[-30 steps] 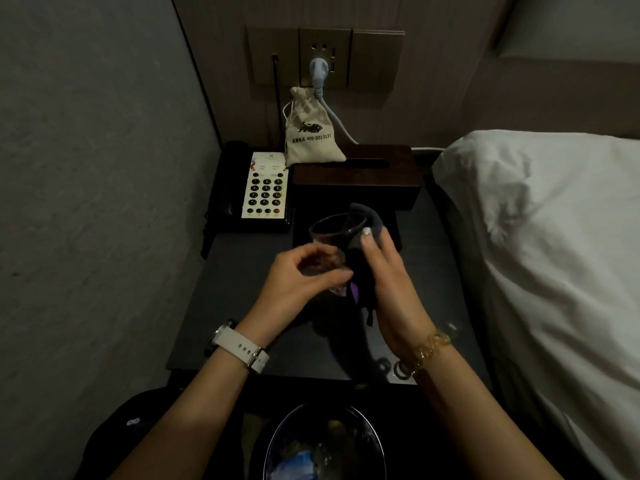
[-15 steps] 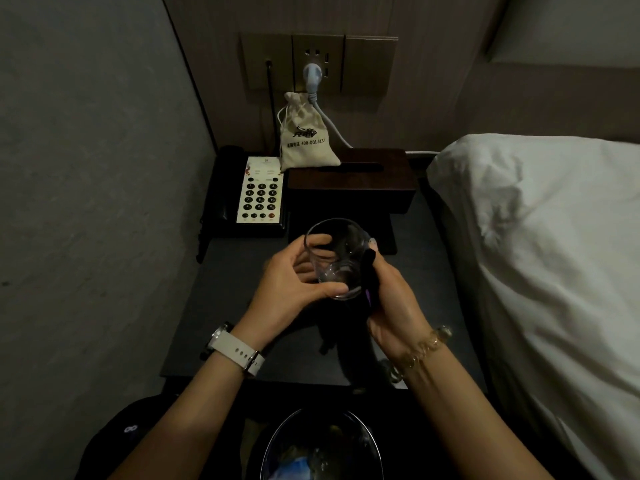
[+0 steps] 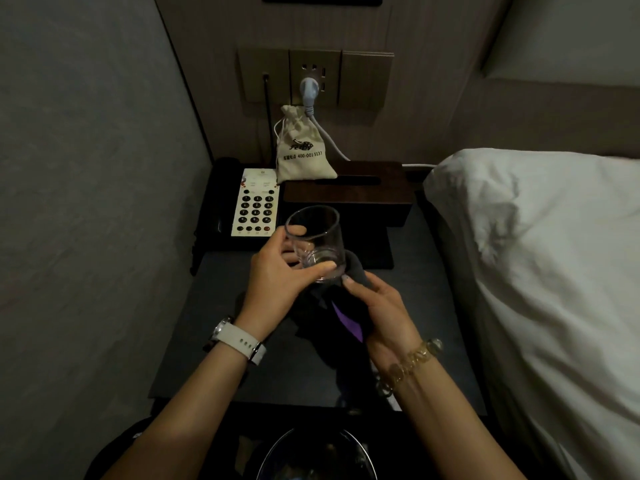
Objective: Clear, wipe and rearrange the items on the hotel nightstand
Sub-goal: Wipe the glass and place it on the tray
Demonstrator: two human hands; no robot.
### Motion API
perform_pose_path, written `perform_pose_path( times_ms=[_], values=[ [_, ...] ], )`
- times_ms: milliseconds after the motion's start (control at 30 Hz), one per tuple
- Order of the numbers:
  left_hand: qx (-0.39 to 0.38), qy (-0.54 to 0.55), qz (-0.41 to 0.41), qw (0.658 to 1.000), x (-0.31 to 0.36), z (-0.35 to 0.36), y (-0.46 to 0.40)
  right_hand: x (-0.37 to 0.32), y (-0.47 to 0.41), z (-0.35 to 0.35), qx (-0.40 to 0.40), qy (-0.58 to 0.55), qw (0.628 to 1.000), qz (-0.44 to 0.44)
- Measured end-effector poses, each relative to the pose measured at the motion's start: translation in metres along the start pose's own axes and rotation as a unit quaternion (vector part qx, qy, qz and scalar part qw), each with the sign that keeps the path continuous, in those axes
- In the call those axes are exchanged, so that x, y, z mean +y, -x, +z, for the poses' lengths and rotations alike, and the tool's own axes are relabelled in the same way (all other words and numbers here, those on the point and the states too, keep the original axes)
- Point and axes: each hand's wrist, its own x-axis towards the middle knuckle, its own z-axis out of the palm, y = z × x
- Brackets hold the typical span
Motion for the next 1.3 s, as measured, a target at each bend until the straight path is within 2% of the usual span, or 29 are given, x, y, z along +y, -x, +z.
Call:
perform_pose_path(
  times_ms=[167, 333, 600, 933, 1200, 1300],
  values=[
    [0.072, -0.051, -0.020, 0.996, -0.015, 0.015, -0.023, -0.008, -0.006, -0.006, 0.028, -0.078, 0.995, 0.054],
    [0.093, -0.102, -0.029, 0.990, -0.026, 0.029, -0.048, -0.019, -0.011, -0.016, 0.047, -0.156, 0.981, 0.102],
    [0.113, -0.167, -0.060, 0.978, -0.042, 0.036, -0.067, -0.024, -0.019, -0.026, 0.040, -0.254, 0.962, 0.095],
    [0.103, -0.150, -0.064, 0.981, -0.042, 0.042, -0.067, -0.023, -0.017, -0.023, 0.037, -0.263, 0.959, 0.095],
    [0.075, -0.155, -0.063, 0.983, -0.030, 0.034, -0.054, -0.019, -0.013, -0.024, 0.003, -0.210, 0.973, 0.097],
    [0.092, -0.167, -0.060, 0.980, -0.024, 0.026, -0.039, -0.018, -0.012, -0.025, -0.003, -0.183, 0.977, 0.105]
  ],
)
